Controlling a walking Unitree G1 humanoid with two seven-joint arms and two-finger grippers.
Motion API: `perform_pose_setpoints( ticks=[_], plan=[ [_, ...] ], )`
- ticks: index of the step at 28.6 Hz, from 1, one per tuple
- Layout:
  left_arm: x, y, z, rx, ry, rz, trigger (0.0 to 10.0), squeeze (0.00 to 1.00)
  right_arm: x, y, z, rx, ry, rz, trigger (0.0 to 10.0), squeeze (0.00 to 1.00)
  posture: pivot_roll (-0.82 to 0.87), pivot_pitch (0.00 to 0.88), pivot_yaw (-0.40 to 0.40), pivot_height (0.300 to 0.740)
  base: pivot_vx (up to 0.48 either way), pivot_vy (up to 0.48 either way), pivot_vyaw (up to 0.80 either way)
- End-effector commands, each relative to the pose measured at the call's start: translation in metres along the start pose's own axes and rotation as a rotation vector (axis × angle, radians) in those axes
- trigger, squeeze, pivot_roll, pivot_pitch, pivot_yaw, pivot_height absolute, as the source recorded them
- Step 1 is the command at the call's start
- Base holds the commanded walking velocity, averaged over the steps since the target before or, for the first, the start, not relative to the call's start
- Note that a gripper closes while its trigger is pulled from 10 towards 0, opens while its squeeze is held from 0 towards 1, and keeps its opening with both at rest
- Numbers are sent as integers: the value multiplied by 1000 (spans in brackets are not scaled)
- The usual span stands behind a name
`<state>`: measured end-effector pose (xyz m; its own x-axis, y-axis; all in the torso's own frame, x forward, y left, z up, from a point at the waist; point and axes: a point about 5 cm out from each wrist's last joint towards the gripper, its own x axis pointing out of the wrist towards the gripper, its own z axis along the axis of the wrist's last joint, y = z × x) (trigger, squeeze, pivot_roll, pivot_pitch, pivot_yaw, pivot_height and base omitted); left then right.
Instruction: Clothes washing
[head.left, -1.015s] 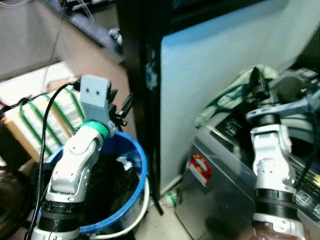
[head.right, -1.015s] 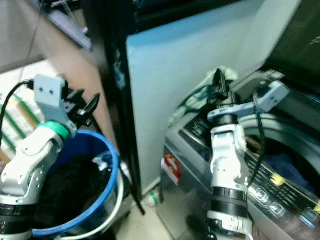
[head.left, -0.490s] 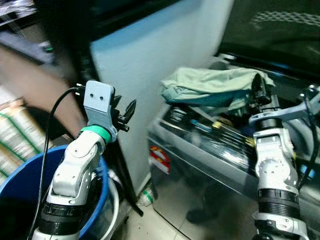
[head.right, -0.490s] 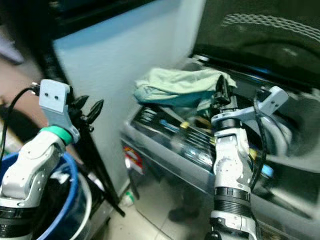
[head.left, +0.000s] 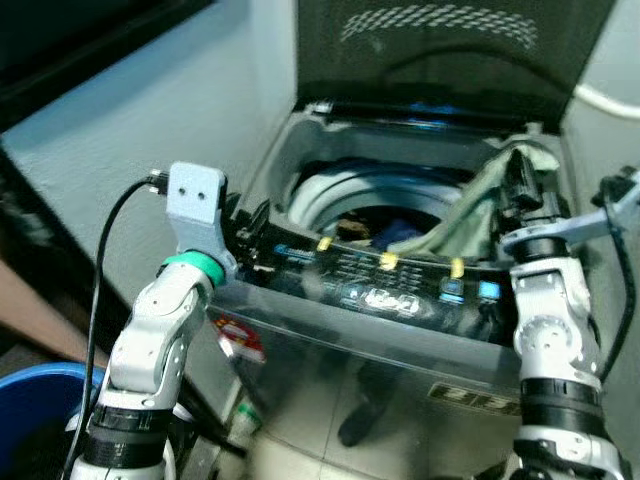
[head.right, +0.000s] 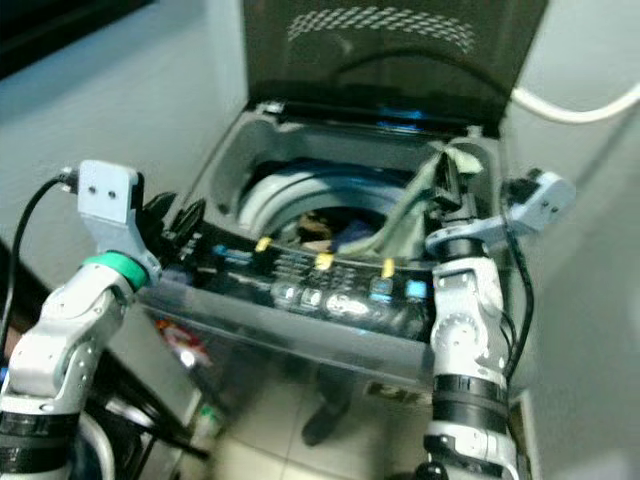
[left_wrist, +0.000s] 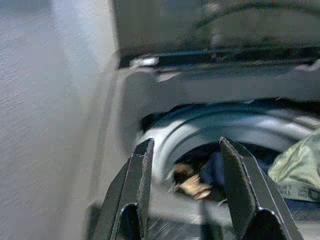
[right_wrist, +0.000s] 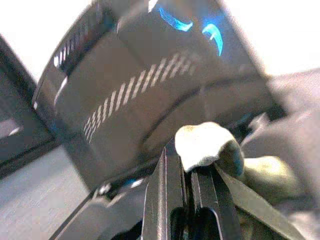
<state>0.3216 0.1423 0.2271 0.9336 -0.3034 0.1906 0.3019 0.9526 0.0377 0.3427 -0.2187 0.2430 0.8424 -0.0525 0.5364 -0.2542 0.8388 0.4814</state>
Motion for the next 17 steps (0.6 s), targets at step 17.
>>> perform_pose_setpoints(
  ticks=[17],
  plan=[
    [-12,10,-8,-97,-4,153,10000,0,7,36,-19,-176,95,145,10000,0,126,0,68,740,0,-169,-471]
  ],
)
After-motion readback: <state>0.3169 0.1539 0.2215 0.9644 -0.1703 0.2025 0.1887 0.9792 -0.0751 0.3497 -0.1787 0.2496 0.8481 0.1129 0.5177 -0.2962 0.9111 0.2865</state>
